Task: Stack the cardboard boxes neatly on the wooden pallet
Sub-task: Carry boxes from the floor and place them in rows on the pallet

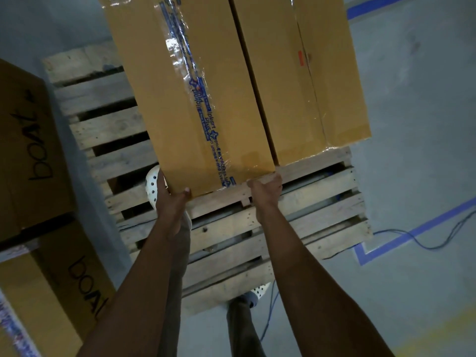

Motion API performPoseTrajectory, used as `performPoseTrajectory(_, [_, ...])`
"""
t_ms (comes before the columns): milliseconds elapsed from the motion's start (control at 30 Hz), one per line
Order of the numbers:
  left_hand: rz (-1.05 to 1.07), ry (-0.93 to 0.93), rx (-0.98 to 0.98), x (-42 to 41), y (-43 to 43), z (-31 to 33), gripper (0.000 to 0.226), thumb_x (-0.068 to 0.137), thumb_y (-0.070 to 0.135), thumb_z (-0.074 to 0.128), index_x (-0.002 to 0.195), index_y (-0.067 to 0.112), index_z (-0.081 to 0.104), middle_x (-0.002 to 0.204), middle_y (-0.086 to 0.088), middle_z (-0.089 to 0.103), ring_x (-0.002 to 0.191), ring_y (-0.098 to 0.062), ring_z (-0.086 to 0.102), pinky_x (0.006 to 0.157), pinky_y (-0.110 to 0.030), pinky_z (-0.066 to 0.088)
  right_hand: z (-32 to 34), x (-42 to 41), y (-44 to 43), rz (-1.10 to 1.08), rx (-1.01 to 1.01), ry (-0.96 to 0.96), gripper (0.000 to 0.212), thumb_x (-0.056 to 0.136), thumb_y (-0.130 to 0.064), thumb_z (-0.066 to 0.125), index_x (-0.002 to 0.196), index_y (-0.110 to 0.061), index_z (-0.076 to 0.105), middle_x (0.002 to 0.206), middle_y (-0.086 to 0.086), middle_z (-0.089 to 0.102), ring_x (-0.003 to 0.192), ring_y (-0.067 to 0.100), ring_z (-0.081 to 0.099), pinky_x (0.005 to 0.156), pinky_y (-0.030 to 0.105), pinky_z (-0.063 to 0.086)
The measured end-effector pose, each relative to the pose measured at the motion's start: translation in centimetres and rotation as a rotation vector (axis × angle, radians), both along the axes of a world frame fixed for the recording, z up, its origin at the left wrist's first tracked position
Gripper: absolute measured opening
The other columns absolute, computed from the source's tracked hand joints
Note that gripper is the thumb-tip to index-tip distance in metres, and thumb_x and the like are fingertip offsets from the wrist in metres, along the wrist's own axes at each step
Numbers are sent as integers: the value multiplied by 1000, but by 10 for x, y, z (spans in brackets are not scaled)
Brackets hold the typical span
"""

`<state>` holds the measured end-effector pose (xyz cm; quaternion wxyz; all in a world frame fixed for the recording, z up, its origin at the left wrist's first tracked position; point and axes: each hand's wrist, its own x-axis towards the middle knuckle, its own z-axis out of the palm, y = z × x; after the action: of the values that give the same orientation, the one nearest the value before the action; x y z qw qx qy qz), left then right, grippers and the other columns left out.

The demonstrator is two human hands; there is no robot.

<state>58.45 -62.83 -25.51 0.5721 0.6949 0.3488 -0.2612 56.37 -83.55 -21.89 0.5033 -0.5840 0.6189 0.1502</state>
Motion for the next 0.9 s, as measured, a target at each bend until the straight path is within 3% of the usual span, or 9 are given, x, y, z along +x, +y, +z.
performPoseTrajectory(67, [8, -12, -3, 0, -1, -3, 86, 91, -2, 67, 157, 35, 28, 153, -4, 42, 133, -28, 48, 106, -53, 49, -2, 4, -8, -169, 136, -73, 74, 89, -3, 68, 152, -20, 32, 147, 5, 48, 121, 22, 48, 99, 33, 36])
performPoseTrajectory(133, [19, -22, -6, -2, -1, -7, 85, 91, -5, 65, 158, 33, 29, 152, -6, 43, 132, -27, 49, 106, -52, 50, -3, 7, -10, -191, 164, -83, 71, 88, 0, 66, 149, -21, 38, 142, 3, 55, 122, 24, 52, 96, 32, 34])
performPoseTrajectory(267, [16, -29, -3, -7, -4, -12, 86, 91, -3, 65, 156, 40, 30, 150, -9, 48, 132, -28, 51, 106, -53, 50, 1, 6, -13, -173, 173, -102, 89, 91, 3, 61, 161, -25, 14, 161, 2, 33, 139, 27, 40, 103, 38, 35])
performPoseTrajectory(367, [14, -23, 15, -8, -7, -13, 86, 91, -3, 64, 156, 41, 29, 150, -11, 47, 133, -28, 50, 107, -53, 49, 1, 3, -19, -112, 157, -98, 90, 93, 2, 60, 162, -25, 9, 166, 1, 21, 146, 27, 32, 113, 42, 30])
performPoseTrajectory(467, [-50, -51, 43, -10, -7, -14, 89, 90, 0, 63, 156, 45, 24, 152, -10, 45, 135, -29, 48, 107, -54, 48, 2, 3, -19, 88, -15, 5, 89, 89, -7, 65, 161, -18, 14, 164, 4, 24, 145, 30, 33, 114, 43, 35])
performPoseTrajectory(600, [-89, -50, 75, -10, -7, -16, 91, 90, 0, 61, 157, 45, 19, 154, -7, 43, 136, -29, 46, 109, -55, 46, 5, 7, -17, 597, -439, 146, 91, 81, -15, 67, 158, -13, 18, 162, 3, 16, 143, 26, 27, 110, 46, 37])
performPoseTrajectory(700, [-143, -82, 85, -10, -7, -17, 92, 90, 0, 59, 159, 43, 16, 158, -3, 38, 140, -27, 42, 111, -53, 45, 4, 8, -15, 883, -377, 236, 94, 84, -20, 64, 161, -17, 11, 167, -5, 4, 147, 24, 22, 111, 46, 32])
performPoseTrajectory(800, [-186, -74, 94, -9, -8, -17, 92, 92, -3, 59, 162, 35, 12, 159, -1, 36, 141, -25, 39, 112, -47, 44, 1, 8, -13, 950, -314, 295, 100, 86, -22, 64, 162, -16, -1, 169, -6, -5, 142, 27, 34, 110, 43, 34])
performPoseTrajectory(900, [-225, -74, 104, -11, -6, -19, 94, 92, 0, 61, 162, 36, 9, 160, -1, 34, 141, -26, 38, 112, -51, 43, 1, 8, -15, 994, -324, 323, 102, 88, -25, 64, 161, -15, -6, 169, -6, -11, 136, 26, 45, 108, 41, 36])
